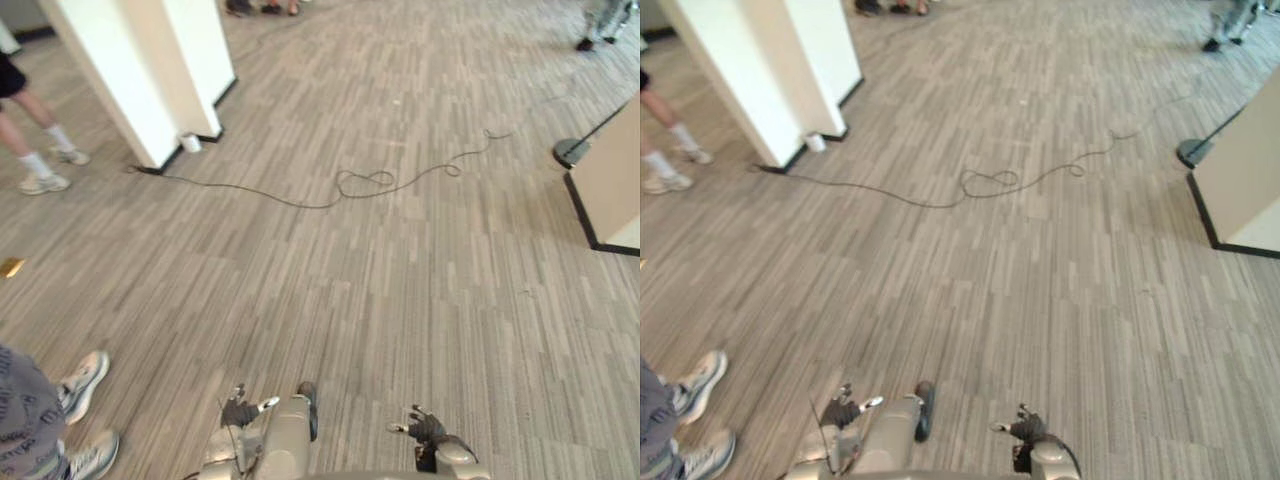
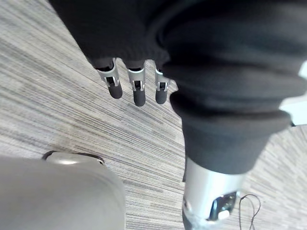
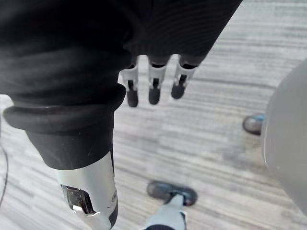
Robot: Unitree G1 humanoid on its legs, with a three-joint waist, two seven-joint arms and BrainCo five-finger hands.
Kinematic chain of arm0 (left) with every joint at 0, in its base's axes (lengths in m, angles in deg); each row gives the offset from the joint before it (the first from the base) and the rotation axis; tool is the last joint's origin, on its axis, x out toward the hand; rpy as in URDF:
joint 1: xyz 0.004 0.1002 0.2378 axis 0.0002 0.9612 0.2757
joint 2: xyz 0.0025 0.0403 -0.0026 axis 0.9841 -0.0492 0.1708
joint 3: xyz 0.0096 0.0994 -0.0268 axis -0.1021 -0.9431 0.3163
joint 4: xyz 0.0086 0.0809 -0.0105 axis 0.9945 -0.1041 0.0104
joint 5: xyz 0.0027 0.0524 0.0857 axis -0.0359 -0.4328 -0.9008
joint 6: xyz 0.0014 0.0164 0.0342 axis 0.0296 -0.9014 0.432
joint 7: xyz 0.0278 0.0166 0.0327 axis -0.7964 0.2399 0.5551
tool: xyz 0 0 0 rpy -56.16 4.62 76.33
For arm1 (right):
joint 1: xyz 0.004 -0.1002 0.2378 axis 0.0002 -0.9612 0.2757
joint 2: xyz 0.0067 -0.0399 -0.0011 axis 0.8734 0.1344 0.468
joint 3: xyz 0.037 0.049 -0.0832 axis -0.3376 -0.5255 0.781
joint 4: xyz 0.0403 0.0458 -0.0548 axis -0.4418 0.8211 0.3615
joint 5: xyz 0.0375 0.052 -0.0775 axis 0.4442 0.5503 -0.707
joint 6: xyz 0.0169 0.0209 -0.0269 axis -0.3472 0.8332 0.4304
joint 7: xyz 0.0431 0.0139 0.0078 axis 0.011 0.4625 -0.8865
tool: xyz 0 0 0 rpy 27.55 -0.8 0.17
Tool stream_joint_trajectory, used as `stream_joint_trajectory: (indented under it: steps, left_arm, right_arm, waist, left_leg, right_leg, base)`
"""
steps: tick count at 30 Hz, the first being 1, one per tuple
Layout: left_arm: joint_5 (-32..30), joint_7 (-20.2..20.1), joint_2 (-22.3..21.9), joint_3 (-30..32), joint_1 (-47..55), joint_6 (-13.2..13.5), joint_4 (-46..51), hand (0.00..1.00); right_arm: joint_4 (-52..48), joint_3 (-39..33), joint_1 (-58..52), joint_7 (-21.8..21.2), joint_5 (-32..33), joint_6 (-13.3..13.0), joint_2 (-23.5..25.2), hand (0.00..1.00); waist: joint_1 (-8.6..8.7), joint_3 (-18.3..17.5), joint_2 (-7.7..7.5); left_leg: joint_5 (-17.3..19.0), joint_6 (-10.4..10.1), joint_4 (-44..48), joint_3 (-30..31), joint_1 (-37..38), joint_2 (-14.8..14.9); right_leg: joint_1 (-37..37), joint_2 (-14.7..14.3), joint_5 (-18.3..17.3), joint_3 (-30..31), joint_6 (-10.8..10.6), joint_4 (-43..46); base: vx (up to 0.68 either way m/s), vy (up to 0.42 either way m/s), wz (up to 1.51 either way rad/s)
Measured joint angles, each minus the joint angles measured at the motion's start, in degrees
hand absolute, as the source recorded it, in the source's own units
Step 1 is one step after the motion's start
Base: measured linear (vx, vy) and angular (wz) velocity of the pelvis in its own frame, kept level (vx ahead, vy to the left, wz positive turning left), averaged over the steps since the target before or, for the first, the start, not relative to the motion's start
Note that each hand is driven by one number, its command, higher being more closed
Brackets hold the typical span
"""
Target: Organize washtable
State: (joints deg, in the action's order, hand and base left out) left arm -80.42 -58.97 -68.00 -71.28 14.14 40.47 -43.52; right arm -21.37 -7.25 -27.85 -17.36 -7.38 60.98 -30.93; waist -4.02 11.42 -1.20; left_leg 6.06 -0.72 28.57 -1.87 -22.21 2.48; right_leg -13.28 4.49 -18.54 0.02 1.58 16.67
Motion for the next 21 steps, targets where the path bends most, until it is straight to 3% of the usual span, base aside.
stream_joint_trajectory:
  steps: [1,2,3,5,7,9,10,12,13,14,15,16,18,19,20,21]
  left_arm:
    - [0.3,0.0,1.1,-0.1,-0.5,0.0,-0.6,0.0]
    - [0.6,0.0,2.3,-0.6,-1.2,-0.2,-1.8,0.0]
    - [0.6,0.2,3.1,-1.6,-2.0,-0.7,-2.9,0.0]
    - [0.4,0.2,3.0,-3.9,-1.7,-1.6,-4.2,0.0]
    - [0.3,0.0,2.3,-5.6,-1.4,-1.7,-4.6,0.0]
    - [-0.7,-0.3,2.2,-6.7,-1.7,-1.8,-5.8,0.0]
    - [-0.7,-0.2,2.2,-6.7,-1.7,-1.9,-6.0,0.0]
    - [-0.8,-0.2,2.1,-6.7,-1.6,-2.0,-6.0,0.0]
    - [-0.8,-0.2,2.1,-6.6,-1.3,-2.1,-6.0,0.0]
    - [-0.8,-0.3,2.1,-6.7,-0.5,-2.2,-6.0,0.0]
    - [-1.0,-0.3,2.0,-6.6,-0.4,-2.2,-6.2,0.0]
    - [-1.7,-0.3,1.3,-6.1,-0.4,-2.2,-6.7,0.0]
    - [-2.6,-0.4,-0.2,-5.3,-0.1,-2.2,-7.6,0.0]
    - [-2.9,-0.4,-1.2,-2.3,-0.2,-2.3,-7.7,0.0]
    - [-2.9,-0.4,-2.4,0.1,-0.1,-2.3,-7.3,0.0]
    - [-2.9,-0.4,-2.7,0.5,0.0,-2.2,-6.7,0.0]
  right_arm:
    - [-0.2,-0.1,-0.1,-0.1,-0.2,-0.1,0.7,0.0]
    - [-0.8,-0.2,0.0,-0.2,-0.7,-0.2,1.2,0.0]
    - [-1.0,-0.4,0.1,-0.4,-1.1,-0.5,1.2,0.0]
    - [-2.1,-0.8,-0.2,-0.5,-1.4,-1.0,0.8,0.0]
    - [-3.3,-0.5,-0.7,-0.6,-1.8,-1.7,0.6,0.0]
    - [-3.7,-0.6,-0.1,-1.0,-1.8,-2.2,0.0,0.0]
    - [-3.7,-0.6,0.3,-1.2,-1.8,-2.2,-0.3,0.0]
    - [-3.5,-0.6,0.7,-1.2,-1.8,-2.0,-1.2,0.0]
    - [-3.1,-0.6,0.5,-1.2,-1.9,-1.8,-1.6,0.0]
    - [-2.8,-0.9,-0.2,-1.3,-1.8,-1.5,-1.7,0.0]
    - [-3.1,-1.2,-0.5,-1.3,-1.5,-1.5,-1.8,0.0]
    - [-3.8,-1.2,-0.3,-1.5,-1.6,-1.5,-2.0,0.0]
    - [-4.0,-1.5,-0.4,-1.6,-2.2,-1.5,-2.8,0.0]
    - [-4.1,-2.4,-0.5,-1.5,-2.2,-1.4,-3.0,0.0]
    - [-4.4,-2.3,-0.6,-1.4,-2.2,-0.9,-3.2,0.0]
    - [-4.6,-2.2,-0.6,-1.4,-2.2,-0.7,-3.2,0.0]
  waist:
    - [-0.14,-0.1,-2.08]
    - [0.07,0.6,-3.48]
    - [0.25,1.1,-3.81]
    - [1.52,1.7,-2.34]
    - [1.95,1.5,-2.29]
    - [3.05,1.5,-2.16]
    - [3.31,1.6,-1.96]
    - [3.35,2.0,-1.35]
    - [3.32,2.0,-1.38]
    - [3.59,1.6,-2.17]
    - [3.93,1.5,-2.13]
    - [4.8,0.4,-1.5]
    - [4.7,-1.1,1.51]
    - [4.82,-1.0,3.0]
    - [4.69,-0.8,3.84]
    - [4.58,-0.7,4.3]
  left_leg:
    - [2.2,0.9,0.1,-1.8,1.6,-1.2]
    - [4.4,2.4,-0.2,-3.3,5.1,-2.2]
    - [6.2,2.9,-0.5,-3.3,8.7,-3.0]
    - [8.8,3.9,-2.7,-3.1,17.0,-2.8]
    - [9.4,4.1,-8.0,-3.1,23.9,-2.2]
    - [9.7,3.7,-13.2,-3.5,29.5,-0.7]
    - [9.9,3.3,-14.3,-3.7,30.8,-0.2]
    - [11.0,1.2,-16.6,-4.9,34.6,1.4]
    - [12.1,-0.9,-17.6,-5.5,37.3,1.7]
    - [13.2,-2.6,-18.5,-5.6,40.6,0.9]
    - [13.6,-3.3,-18.8,-5.2,42.1,0.8]
    - [13.6,-3.4,-18.4,-4.1,43.3,1.9]
    - [13.2,-4.0,-11.3,-2.7,41.4,4.9]
    - [10.8,-5.8,0.6,-1.7,37.4,7.2]
    - [3.1,-6.2,15.7,0.2,31.2,9.3]
    - [2.5,-6.8,23.1,0.7,27.9,10.4]
  right_leg:
    - [5.0,2.1,0.9,0.6,-1.8,11.7]
    - [10.7,4.5,6.1,0.4,-6.6,26.0]
    - [13.6,6.0,6.3,-1.1,-6.8,35.1]
    - [16.0,7.6,4.6,-7.6,-4.7,42.7]
    - [19.8,7.6,2.0,-14.5,-3.2,39.4]
    - [26.1,6.9,1.4,-21.9,-2.6,24.6]
    - [27.6,6.2,2.3,-22.3,-2.8,20.2]
    - [29.8,2.5,8.1,-23.1,-2.6,5.3]
    - [30.0,0.5,13.4,-23.0,-1.7,-2.8]
    - [30.1,0.1,15.6,-22.5,-0.5,-5.4]
    - [30.4,0.2,19.4,-20.8,2.3,-4.2]
    - [32.3,0.4,20.8,-20.3,2.9,2.6]
    - [33.0,-1.7,15.7,-21.4,4.8,8.1]
    - [30.9,-3.7,12.8,-22.0,4.9,8.6]
    - [27.8,-5.7,10.7,-21.5,5.6,7.8]
    - [25.9,-6.9,9.7,-21.4,5.5,7.2]
  base:
    - [0.6,0.269,-0.38]
    - [0.58,0.253,-0.39]
    - [0.55,0.215,-0.18]
    - [0.61,0.174,0.03]
    - [0.53,0.079,0.09]
    - [0.52,0.016,0.04]
    - [0.58,-0.003,-0.1]
    - [0.53,-0.022,-0.19]
    - [0.77,-0.118,-0.13]
    - [0.81,-0.137,-0.04]
    - [0.7,-0.146,0.13]
    - [0.7,-0.188,0.13]
    - [0.69,-0.216,-0.03]
    - [0.68,-0.219,-0.16]
    - [0.81,-0.251,-0.13]
    - [0.66,-0.164,-0.31]
